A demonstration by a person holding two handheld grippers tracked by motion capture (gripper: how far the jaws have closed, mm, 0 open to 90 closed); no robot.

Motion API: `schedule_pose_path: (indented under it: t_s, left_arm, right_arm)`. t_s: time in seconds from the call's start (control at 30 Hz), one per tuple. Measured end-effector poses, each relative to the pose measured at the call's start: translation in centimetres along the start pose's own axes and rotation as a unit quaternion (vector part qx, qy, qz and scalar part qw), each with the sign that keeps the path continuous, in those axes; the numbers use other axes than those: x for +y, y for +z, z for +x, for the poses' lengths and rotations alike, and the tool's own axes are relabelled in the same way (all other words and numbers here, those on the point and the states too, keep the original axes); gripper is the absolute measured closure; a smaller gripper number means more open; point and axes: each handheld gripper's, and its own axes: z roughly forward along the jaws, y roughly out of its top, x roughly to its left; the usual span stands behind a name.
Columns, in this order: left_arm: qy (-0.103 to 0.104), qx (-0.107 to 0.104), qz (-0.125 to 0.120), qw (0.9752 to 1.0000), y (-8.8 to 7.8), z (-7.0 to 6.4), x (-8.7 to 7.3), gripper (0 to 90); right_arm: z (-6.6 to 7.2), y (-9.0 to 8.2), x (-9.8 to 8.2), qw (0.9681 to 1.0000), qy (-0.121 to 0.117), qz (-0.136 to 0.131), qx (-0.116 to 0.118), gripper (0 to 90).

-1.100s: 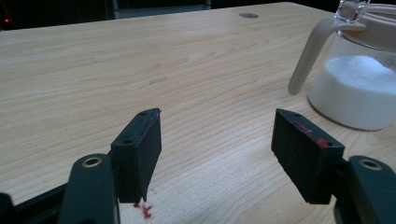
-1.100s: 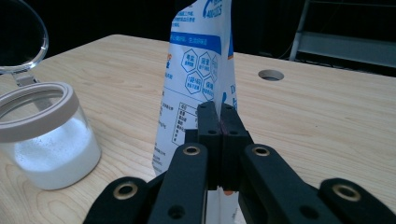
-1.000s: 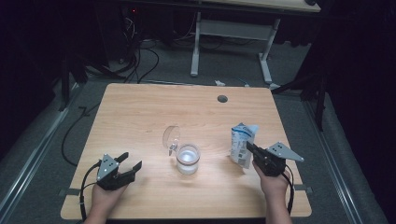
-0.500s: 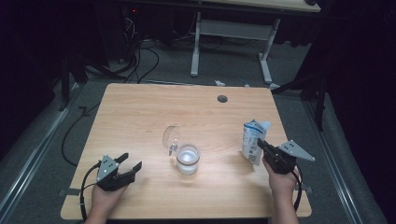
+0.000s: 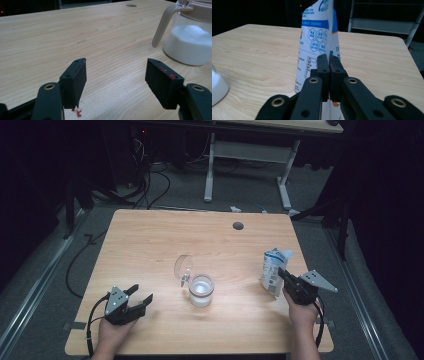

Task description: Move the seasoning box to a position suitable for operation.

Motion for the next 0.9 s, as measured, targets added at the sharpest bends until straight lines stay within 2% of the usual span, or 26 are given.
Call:
schedule_pose_path:
  t_s: [0.37,0.9]
  left_arm:
    - [0.004,0.003,-0.003,1.0,0.0,-0.09,-0.01,33.7]
    - [0.006,0.0,-0.006,1.0,-0.08,-0.15,-0.02,33.6]
  right_arm:
    - [0.34,-0.21,-0.22,0.9999,-0.01,0.002,-0.005,86.3]
    - [0.61,-0.54,-0.28,0.9999,-0.01,0.005,-0.004,83.3]
